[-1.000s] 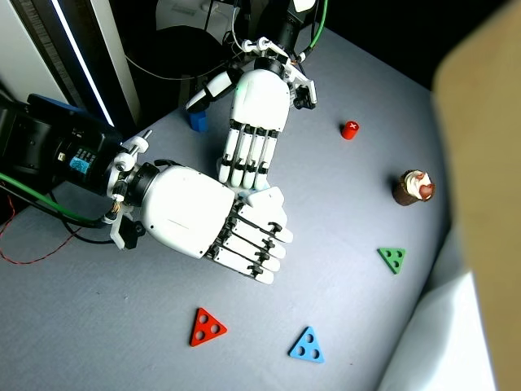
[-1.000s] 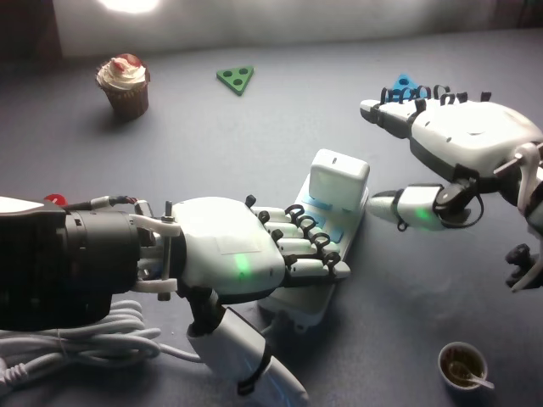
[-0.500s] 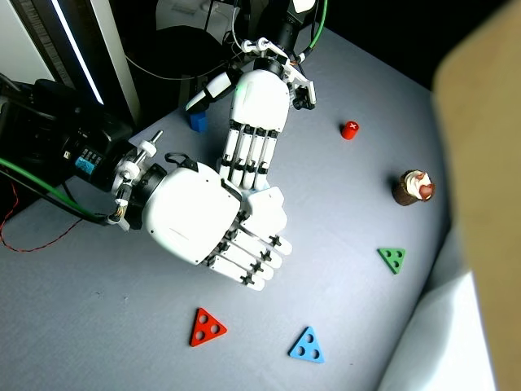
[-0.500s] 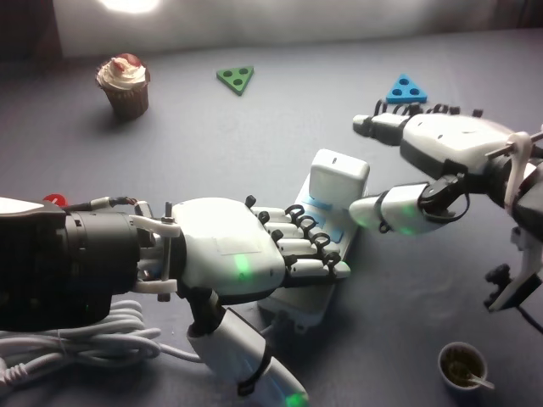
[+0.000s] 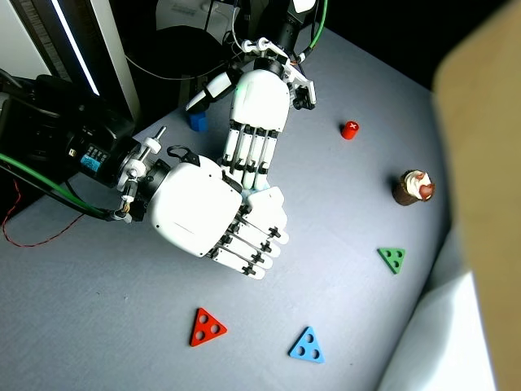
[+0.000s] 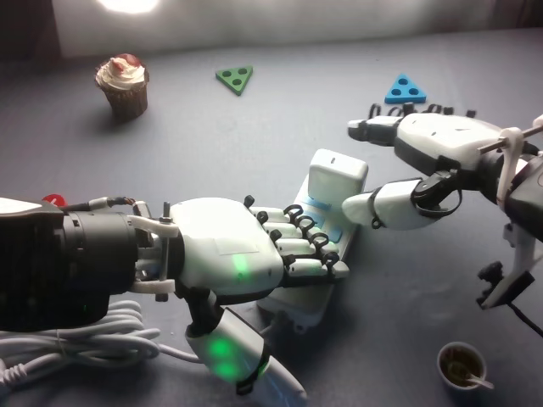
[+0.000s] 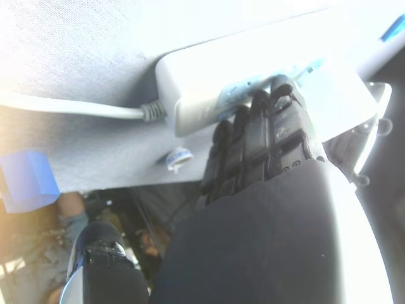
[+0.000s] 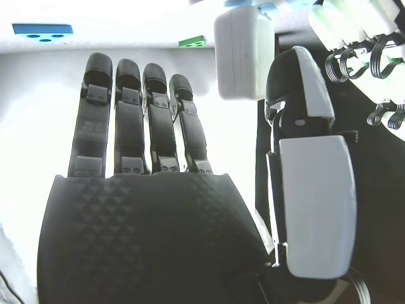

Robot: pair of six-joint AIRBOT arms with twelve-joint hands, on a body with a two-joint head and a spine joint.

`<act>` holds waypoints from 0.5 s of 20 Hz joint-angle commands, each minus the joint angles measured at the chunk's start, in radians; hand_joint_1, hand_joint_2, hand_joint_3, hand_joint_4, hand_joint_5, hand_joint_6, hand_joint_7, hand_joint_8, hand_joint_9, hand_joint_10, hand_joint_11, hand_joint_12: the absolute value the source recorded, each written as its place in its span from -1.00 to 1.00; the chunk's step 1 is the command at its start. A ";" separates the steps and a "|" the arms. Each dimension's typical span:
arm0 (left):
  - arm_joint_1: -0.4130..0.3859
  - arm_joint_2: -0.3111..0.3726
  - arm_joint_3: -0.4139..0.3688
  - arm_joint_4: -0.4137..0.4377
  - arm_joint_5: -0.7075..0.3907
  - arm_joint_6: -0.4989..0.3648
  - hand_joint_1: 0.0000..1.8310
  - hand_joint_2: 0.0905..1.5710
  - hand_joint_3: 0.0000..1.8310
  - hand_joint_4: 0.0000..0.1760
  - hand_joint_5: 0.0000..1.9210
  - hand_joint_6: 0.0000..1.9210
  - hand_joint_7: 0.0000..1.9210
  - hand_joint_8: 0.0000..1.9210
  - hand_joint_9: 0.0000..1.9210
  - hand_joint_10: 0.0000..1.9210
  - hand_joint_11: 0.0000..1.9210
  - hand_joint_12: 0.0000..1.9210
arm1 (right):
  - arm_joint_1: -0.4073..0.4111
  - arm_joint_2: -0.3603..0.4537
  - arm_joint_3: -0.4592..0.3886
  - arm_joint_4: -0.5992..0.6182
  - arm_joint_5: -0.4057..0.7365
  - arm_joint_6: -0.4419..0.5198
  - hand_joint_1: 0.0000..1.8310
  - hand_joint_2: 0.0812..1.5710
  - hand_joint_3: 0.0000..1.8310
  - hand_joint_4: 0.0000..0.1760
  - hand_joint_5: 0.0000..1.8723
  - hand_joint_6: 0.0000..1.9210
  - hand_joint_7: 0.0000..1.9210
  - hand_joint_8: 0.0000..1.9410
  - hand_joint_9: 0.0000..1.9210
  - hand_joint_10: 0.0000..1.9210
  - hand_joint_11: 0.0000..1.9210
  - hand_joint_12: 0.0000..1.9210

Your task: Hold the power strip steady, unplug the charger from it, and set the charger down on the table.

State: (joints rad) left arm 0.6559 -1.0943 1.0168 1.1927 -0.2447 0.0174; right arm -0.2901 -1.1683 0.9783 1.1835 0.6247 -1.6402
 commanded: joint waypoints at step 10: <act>0.003 -0.001 -0.004 -0.009 -0.032 -0.006 -1.00 0.07 -1.00 -1.00 -0.96 -1.00 -0.94 -1.00 -0.96 -1.00 -0.97 -0.97 | 0.021 -0.061 0.063 -0.045 0.031 0.007 -0.10 0.38 -1.00 -1.00 -0.73 -0.99 -0.68 -0.99 -0.70 -0.99 -0.70 -0.90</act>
State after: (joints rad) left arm 0.6567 -1.0943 1.0168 1.1931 -0.2451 0.0170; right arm -0.2832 -1.2419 1.0409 1.1854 0.5976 -1.6390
